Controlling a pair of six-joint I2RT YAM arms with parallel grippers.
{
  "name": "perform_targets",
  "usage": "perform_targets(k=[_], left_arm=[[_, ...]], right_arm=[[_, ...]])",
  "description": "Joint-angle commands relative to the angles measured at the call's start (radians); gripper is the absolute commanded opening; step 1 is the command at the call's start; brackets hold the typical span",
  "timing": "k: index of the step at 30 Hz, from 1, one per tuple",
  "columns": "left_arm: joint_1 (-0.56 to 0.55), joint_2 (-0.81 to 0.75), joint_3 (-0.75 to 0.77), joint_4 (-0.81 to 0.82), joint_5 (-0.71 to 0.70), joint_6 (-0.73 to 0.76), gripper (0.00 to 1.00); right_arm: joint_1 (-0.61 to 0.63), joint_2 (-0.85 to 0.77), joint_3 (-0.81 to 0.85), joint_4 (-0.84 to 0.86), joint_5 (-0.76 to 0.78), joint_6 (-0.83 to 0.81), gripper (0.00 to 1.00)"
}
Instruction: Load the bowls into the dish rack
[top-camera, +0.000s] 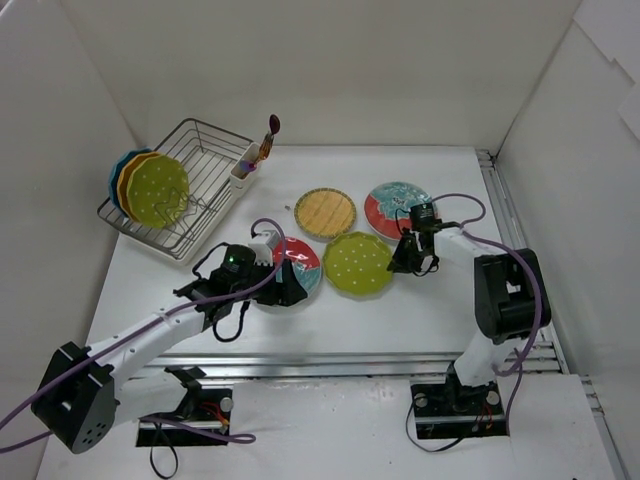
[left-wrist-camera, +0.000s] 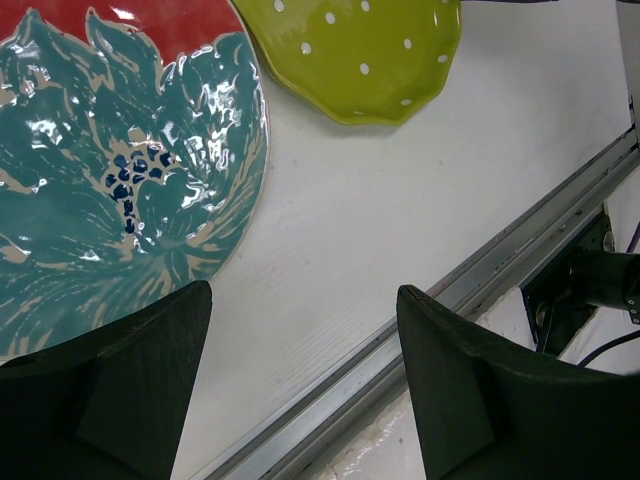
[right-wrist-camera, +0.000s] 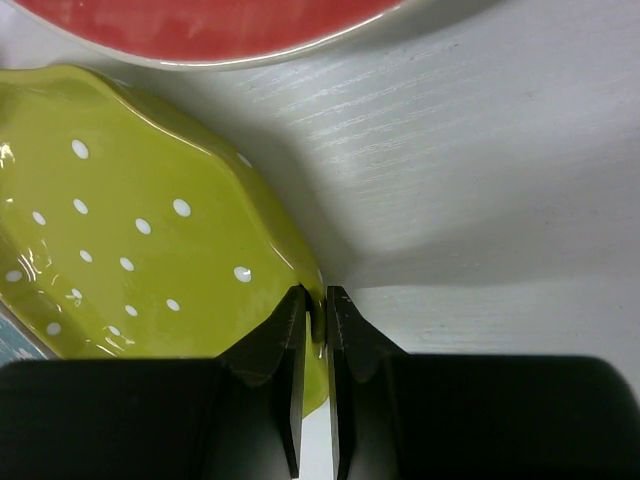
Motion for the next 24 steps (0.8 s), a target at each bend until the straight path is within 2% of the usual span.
perform_targets(k=[1,8,12,24], left_arm=[[-0.005,-0.020,0.052,0.058,-0.012,-0.026,0.70],[-0.014,0.029,0.052,0.121,0.000,-0.090,0.70],[-0.014,0.055,0.038,0.191,0.000,-0.182,0.71],[-0.043,0.201,0.103,0.301,0.016,-0.251,0.76]], right_arm=[[0.007,-0.071,-0.026,-0.032,0.064,-0.017,0.00],[-0.039,-0.260,-0.069,-0.026,-0.024,-0.041,0.00],[-0.065,-0.375,-0.078,-0.018,-0.081,-0.043,0.00],[-0.126,-0.522,-0.098,-0.016,-0.273,-0.072,0.00]])
